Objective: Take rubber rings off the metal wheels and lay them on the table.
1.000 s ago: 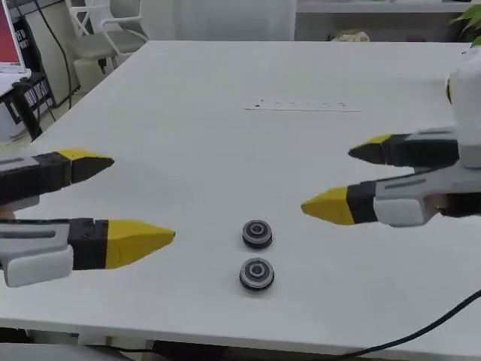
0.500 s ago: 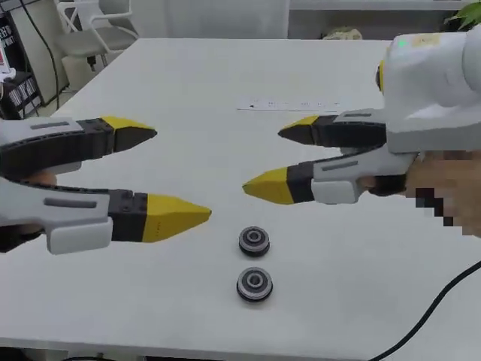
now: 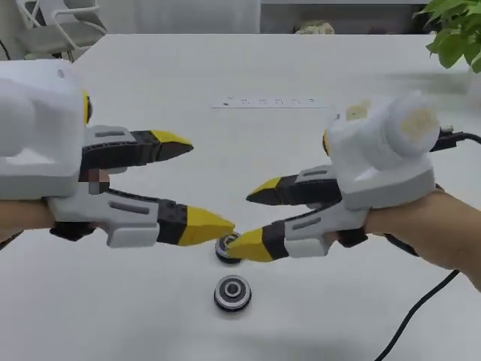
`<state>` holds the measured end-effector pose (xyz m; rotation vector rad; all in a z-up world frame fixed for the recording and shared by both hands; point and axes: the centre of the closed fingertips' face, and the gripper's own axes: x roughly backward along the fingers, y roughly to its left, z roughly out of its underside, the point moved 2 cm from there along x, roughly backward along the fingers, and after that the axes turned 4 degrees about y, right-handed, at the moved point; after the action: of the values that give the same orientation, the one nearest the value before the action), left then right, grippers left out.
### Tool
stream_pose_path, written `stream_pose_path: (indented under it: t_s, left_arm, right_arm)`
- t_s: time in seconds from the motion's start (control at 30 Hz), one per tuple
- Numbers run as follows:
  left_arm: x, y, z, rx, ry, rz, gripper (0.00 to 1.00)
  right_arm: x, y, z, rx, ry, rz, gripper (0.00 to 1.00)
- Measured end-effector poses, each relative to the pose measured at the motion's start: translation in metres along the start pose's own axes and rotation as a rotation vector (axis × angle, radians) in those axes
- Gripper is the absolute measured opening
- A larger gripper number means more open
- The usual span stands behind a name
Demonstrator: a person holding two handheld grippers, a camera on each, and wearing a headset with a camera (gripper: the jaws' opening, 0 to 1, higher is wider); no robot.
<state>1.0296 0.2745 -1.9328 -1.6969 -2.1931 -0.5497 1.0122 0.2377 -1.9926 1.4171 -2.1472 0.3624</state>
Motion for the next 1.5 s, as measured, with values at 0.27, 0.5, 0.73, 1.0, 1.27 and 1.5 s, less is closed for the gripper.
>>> stream_pose_path:
  t_s: [0.27,0.5,0.73,1.0,1.27,1.5]
  left_arm:
    - [-0.013,-0.007,0.031,0.0,0.053,0.025,0.6]
    - [-0.014,-0.016,0.047,0.036,0.089,0.061,0.58]
    - [-0.022,-0.027,0.056,0.032,0.107,0.096,0.52]
    - [-0.033,-0.038,0.068,0.045,0.14,0.123,0.38]
    - [-0.041,-0.039,0.075,0.062,0.142,0.112,0.35]
    - [-0.046,-0.05,0.09,0.026,0.196,0.154,0.28]
  right_arm:
    - [-0.021,0.018,0.031,0.055,0.126,-0.077,0.4]
    - [-0.026,0.021,0.048,0.071,0.188,-0.094,0.34]
    - [-0.026,0.018,0.057,0.063,0.219,-0.082,0.33]
    - [-0.032,0.027,0.062,0.096,0.251,-0.106,0.31]
    - [-0.036,0.029,0.067,0.075,0.246,-0.111,0.3]
    - [-0.037,0.027,0.067,0.082,0.249,-0.102,0.29]
